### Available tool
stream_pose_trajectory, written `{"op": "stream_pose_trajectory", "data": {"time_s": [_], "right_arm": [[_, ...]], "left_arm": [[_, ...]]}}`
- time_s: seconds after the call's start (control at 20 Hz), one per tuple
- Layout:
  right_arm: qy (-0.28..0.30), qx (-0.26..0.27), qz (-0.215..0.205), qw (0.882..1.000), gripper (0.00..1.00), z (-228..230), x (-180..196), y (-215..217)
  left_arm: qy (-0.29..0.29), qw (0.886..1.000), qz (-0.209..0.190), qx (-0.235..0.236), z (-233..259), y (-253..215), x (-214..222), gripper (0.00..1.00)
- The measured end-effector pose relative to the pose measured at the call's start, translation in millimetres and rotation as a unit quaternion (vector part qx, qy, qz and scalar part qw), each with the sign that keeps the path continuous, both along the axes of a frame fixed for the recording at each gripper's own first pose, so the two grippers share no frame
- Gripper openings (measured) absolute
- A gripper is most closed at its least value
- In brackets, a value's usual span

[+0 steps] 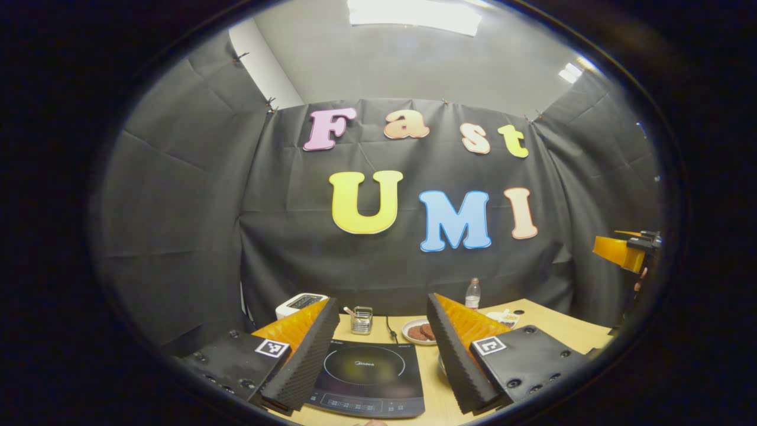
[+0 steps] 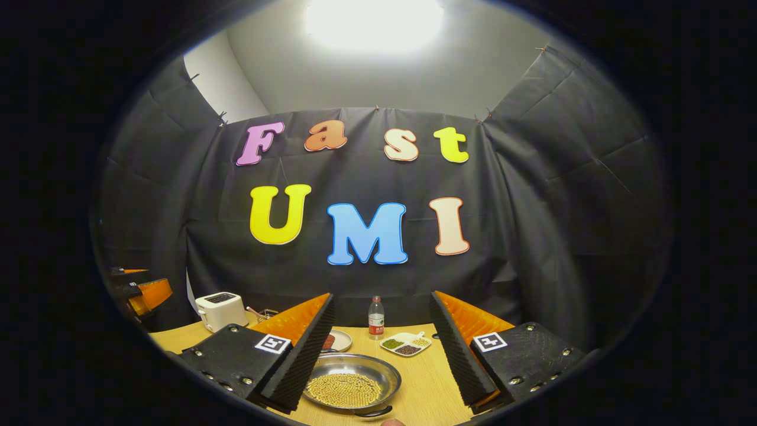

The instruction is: First push the handle of the pot to place it horizontally, then grasp the pot with both hands and set it on the induction cooktop.

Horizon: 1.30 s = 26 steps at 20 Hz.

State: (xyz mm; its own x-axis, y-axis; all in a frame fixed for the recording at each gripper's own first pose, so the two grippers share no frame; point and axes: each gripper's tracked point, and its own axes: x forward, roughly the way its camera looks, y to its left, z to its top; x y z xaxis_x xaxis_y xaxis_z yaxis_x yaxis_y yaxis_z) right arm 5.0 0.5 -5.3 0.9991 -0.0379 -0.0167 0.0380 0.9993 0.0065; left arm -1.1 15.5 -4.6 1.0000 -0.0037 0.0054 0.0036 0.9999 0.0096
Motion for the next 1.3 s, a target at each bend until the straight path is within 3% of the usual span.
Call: {"op": "stream_pose_trajectory", "data": {"time_s": [0.6,0.65,0.8,0.85,0.9,0.95,1.0,1.1,1.15,1.3], "right_arm": [[0.023,0.003,-0.012,1.000,0.97,-19.2,5.7,27.8],[0.025,0.005,-0.016,1.000,0.78,-20.3,3.0,29.5],[0.029,0.012,-0.027,0.999,0.76,-26.0,-0.7,35.7],[0.028,0.014,-0.030,0.999,0.41,-25.9,0.8,34.8],[0.030,0.018,-0.031,0.999,0.34,-30.2,-0.5,38.7],[0.033,0.022,-0.023,0.999,0.35,-31.9,-1.2,44.0],[0.035,0.024,-0.013,0.999,0.35,-32.7,-3.8,49.2],[0.023,0.015,-0.034,0.999,0.02,-28.1,-2.4,38.4],[0.026,0.016,-0.024,0.999,0.07,-30.7,-2.3,41.6],[0.056,0.007,0.022,0.998,0.07,-50.5,-0.3,54.4]], "left_arm": [[-0.012,1.000,-0.022,0.005,2.8,24.2,7.8,0.99],[-0.012,1.000,-0.024,0.005,1.4,28.6,9.6,0.99],[-0.012,0.999,-0.037,0.000,-0.8,35.2,11.5,0.99],[-0.015,0.999,-0.041,-0.003,-0.9,36.1,11.8,0.97],[-0.016,0.999,-0.044,-0.005,0.3,37.6,12.4,0.94],[-0.014,0.999,-0.043,-0.004,-1.6,40.0,12.3,0.99],[-0.015,0.999,-0.044,-0.003,0.6,41.2,12.4,0.96],[-0.025,0.998,-0.051,0.000,9.5,38.0,15.0,0.99],[-0.028,0.998,-0.053,0.004,10.1,35.9,14.8,0.99],[-0.023,0.998,-0.058,-0.001,9.1,25.0,21.0,0.99]]}}
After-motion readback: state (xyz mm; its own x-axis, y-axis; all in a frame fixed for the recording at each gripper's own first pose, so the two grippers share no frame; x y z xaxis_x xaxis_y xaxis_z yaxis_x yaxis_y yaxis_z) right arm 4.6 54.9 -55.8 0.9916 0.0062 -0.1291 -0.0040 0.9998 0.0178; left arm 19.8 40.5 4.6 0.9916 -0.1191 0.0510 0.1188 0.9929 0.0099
